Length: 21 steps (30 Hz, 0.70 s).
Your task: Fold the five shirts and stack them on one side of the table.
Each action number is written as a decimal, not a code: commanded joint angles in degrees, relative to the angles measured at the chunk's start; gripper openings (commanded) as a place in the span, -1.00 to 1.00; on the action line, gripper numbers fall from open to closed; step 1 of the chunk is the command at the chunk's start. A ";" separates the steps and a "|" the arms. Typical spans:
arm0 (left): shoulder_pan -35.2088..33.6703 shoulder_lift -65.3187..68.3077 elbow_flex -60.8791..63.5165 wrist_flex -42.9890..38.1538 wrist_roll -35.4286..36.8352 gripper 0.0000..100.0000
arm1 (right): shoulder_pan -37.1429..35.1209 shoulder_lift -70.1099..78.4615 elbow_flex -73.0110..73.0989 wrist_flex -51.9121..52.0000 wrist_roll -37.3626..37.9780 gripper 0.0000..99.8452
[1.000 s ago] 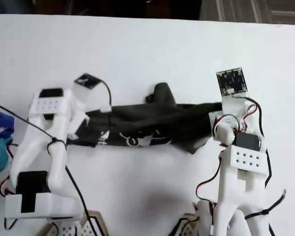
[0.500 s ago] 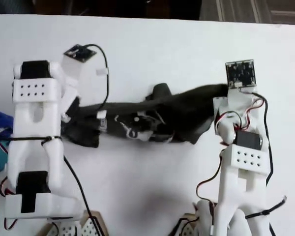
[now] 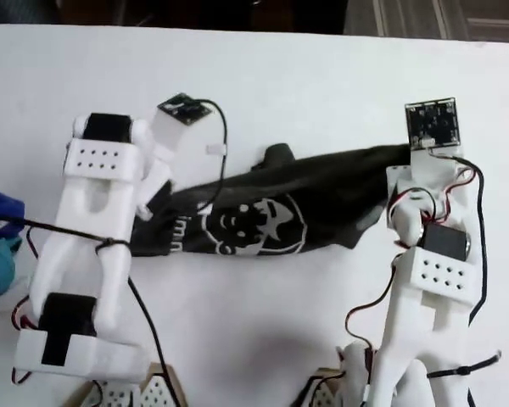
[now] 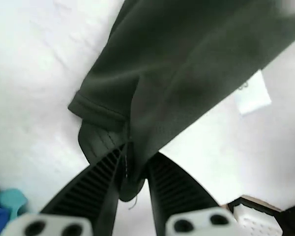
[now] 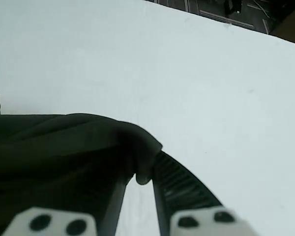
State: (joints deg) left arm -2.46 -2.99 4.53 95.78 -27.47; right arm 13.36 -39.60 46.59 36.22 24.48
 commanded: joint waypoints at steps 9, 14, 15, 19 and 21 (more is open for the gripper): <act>-4.48 -0.79 -13.32 6.42 3.87 -0.95 | 0.66 -0.57 -0.18 8.75 -6.86 -0.96; -4.40 -3.60 -16.13 6.42 3.96 -0.95 | 1.01 -0.31 -10.46 13.49 -7.03 -0.96; -4.31 -5.10 -17.36 6.42 3.96 -0.95 | 1.01 -0.40 -13.71 15.08 -7.03 -0.96; -4.57 -13.19 -21.67 6.42 5.54 -0.95 | 0.75 -0.04 -27.08 20.18 -7.12 -0.96; -4.57 -17.85 -22.64 6.42 5.54 -0.95 | 0.92 -0.04 -32.62 21.49 -7.21 -0.96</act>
State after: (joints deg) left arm -6.15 -12.92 -14.81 101.32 -22.73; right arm 13.63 -39.52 24.00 56.18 17.80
